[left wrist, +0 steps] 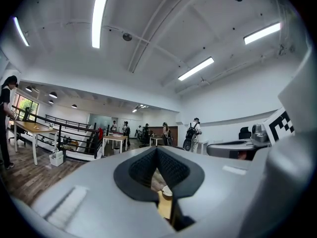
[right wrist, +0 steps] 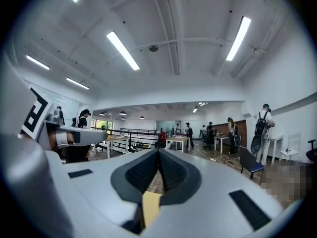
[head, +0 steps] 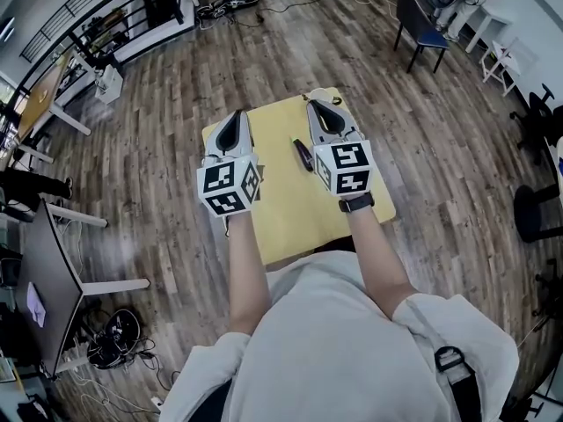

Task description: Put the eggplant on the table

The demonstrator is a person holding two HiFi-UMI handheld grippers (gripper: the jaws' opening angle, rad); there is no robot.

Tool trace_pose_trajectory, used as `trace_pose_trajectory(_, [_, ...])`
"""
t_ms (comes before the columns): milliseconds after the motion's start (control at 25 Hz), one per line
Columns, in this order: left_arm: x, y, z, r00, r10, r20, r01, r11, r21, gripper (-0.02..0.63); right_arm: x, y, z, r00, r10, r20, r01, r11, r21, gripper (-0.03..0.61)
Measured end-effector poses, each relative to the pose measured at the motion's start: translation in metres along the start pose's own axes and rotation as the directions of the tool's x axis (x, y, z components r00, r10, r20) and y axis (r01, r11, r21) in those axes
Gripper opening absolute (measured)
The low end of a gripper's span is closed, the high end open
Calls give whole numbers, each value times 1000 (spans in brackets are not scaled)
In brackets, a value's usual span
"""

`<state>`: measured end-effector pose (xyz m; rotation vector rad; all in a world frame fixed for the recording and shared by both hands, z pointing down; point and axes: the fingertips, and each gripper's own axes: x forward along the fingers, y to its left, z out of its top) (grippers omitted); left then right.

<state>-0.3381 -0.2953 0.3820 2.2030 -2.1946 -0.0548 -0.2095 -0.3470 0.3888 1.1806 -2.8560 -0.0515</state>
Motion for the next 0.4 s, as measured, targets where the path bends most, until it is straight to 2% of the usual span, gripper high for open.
trace_pose_trajectory(400, [3, -1, 17, 999, 3, 39, -4, 1000, 6, 8, -6, 5, 20, 999, 20, 33, -18, 998, -65, 11])
